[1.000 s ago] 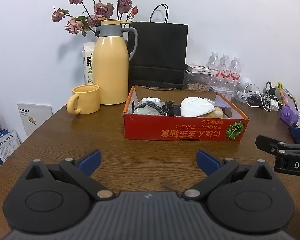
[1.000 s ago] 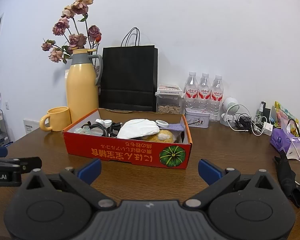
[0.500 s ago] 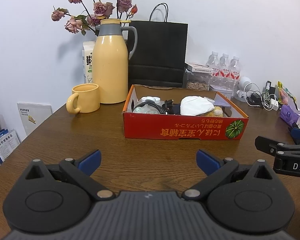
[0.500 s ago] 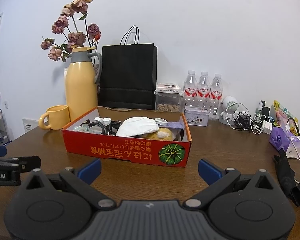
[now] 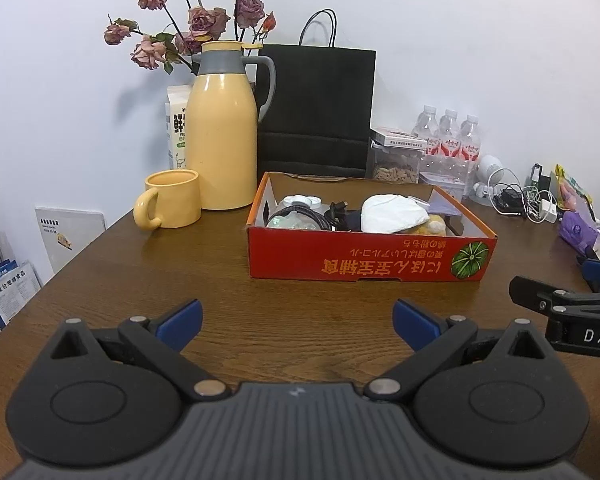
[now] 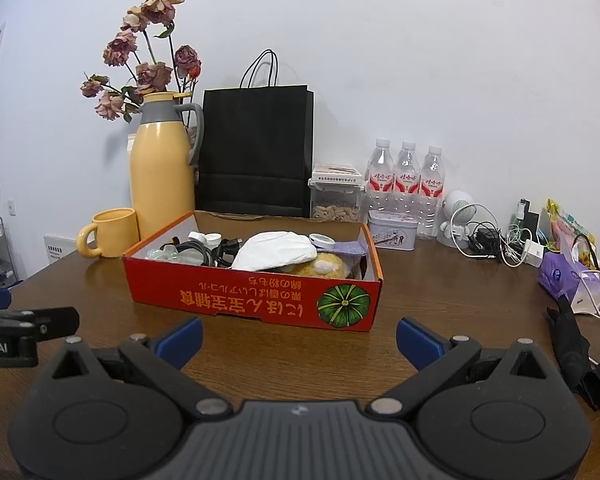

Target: Organize objects

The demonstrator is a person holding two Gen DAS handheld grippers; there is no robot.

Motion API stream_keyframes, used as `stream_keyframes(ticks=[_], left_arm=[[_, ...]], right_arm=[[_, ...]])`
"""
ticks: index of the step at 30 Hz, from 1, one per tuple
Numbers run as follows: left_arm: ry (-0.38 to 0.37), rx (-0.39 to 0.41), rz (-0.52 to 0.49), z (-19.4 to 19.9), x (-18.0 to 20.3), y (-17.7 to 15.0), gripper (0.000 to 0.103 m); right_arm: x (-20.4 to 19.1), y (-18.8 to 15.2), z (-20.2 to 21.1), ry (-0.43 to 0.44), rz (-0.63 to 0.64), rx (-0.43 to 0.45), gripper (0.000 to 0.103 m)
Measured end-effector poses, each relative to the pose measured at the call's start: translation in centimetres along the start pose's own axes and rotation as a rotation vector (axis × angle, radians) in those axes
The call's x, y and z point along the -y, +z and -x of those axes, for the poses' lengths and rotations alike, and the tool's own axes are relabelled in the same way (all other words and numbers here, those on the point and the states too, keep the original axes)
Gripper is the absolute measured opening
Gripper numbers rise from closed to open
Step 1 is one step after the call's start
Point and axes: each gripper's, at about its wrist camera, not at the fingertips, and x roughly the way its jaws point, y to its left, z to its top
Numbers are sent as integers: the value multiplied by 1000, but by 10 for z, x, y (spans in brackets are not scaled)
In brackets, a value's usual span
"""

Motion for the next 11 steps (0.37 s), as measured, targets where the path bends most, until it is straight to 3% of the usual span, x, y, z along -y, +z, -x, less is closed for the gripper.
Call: stream_keyframes(ticks=[11], left_arm=[[-11, 4, 13, 0, -1, -2, 103]], right_arm=[[0, -2, -1, -1, 0, -1, 103]])
